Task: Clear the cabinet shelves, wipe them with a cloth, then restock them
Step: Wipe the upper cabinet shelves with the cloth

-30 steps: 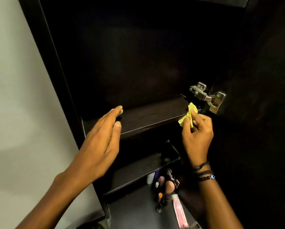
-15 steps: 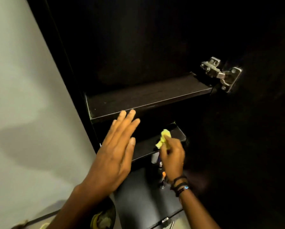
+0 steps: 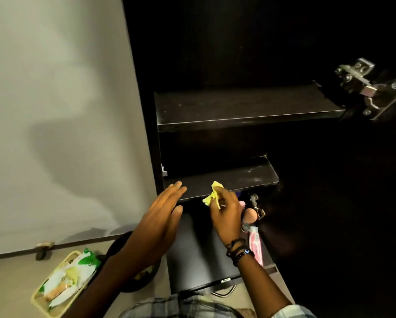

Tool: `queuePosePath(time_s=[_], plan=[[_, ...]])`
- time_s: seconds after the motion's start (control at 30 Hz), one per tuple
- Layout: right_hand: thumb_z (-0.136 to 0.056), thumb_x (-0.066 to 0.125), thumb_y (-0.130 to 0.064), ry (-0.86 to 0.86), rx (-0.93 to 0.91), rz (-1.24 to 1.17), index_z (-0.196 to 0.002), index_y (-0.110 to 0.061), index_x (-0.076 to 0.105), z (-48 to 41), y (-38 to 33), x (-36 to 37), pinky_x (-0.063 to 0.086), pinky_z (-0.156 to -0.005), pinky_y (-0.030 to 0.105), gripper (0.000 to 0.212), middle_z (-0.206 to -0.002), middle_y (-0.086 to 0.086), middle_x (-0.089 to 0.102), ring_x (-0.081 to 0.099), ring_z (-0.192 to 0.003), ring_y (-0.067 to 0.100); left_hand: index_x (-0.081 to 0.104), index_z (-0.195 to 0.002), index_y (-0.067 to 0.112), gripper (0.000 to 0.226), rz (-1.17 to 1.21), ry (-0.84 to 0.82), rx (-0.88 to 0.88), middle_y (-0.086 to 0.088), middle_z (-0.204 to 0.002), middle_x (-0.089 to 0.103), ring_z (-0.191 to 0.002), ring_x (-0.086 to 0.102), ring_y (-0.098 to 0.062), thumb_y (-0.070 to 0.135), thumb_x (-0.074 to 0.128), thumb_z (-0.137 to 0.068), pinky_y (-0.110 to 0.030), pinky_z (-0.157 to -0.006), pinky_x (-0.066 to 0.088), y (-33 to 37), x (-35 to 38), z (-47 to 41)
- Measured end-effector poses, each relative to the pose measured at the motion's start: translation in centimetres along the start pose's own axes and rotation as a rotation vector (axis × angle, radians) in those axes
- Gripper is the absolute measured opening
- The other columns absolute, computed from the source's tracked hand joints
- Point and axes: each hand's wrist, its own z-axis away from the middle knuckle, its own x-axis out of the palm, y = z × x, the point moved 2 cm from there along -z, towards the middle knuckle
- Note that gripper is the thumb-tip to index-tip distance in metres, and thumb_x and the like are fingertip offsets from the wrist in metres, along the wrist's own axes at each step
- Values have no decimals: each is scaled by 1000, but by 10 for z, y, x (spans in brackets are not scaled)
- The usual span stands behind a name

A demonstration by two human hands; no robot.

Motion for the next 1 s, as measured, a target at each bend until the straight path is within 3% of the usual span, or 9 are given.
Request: queuePosePath(time_s=[0.13, 0.27, 0.37, 0.5, 0.6, 0.7, 0.73, 0.87, 1.0], plan=[[-84, 62, 0, -79, -73, 38, -112, -12, 65, 11, -13, 22, 42, -78, 3, 31, -100, 5, 61, 58, -83, 3, 26, -140, 37, 52, 121, -1, -106, 20, -148, 24, -135, 19, 14, 57, 24, -92, -14, -111, 20, -29, 12, 32], [-84, 62, -1, -159, -105, 47, -112, -11, 65, 19, -24, 39, 42, -73, 3, 30, -96, 6, 60, 58, -79, 11, 28, -140, 32, 59, 144, 17, -119, 12, -149, 28, -137, 20, 10, 64, 20, -91, -14, -112, 19, -46, 22, 45], [-85, 62, -2, -227, -90, -1, -114, -14, 64, 29, -30, 47, 46, -76, 7, 32, -101, 2, 61, 60, -84, 9, 31, -141, 27, 62, 174, 22, -152, 8, -150, 31, -138, 25, 2, 61, 20, -92, -26, -114, 26, -59, 24, 48], [-84, 60, -1, -272, -42, -102, -111, -21, 58, 50, -40, 55, 53, -72, 22, 34, -93, 5, 62, 61, -79, 12, 32, -139, 29, 55, 206, 70, -171, 12, -144, 34, -133, 26, 13, 58, 24, -93, -7, -109, 22, -71, 16, 55], [-84, 60, -2, -403, -38, -111, -103, -22, 52, 71, -51, 68, 51, -63, 32, 29, -81, 14, 55, 54, -70, 26, 41, -137, 15, 49, 209, 163, -232, 6, -136, 44, -124, 40, 6, 41, 34, -96, -1, -100, 27, -85, 11, 66], [-81, 61, -5, -518, -63, -38, -93, -18, 59, 85, -50, 95, 54, -64, 34, 18, -78, 5, 60, 58, -68, 20, 47, -130, 6, 50, 245, 256, -352, 5, -122, 50, -108, 42, 19, 38, 38, -93, 5, -88, 27, -105, 3, 81], [-80, 61, -5, -537, -44, -1, -89, -17, 61, 87, -46, 106, 53, -65, 33, 15, -77, 5, 62, 58, -67, 18, 49, -128, 4, 53, 257, 270, -395, 4, -120, 51, -106, 42, 18, 40, 39, -91, 3, -88, 28, -114, 1, 88], [-78, 63, -5, -693, 80, 164, -85, -9, 65, 97, -27, 158, 49, -65, 29, 9, -77, 7, 65, 58, -70, 14, 48, -129, 5, 56, 278, 252, -621, -9, -128, 55, -115, 50, -14, 42, 40, -87, -26, -95, 38, -152, 4, 130], [-75, 63, -6, -817, 183, 302, -81, -9, 68, 111, -9, 210, 52, -70, 29, 8, -82, 7, 71, 66, -80, 24, 51, -124, 17, 46, 277, 208, -728, -3, -120, 58, -112, 56, -17, 41, 42, -86, -30, -94, 43, -173, 0, 172]])
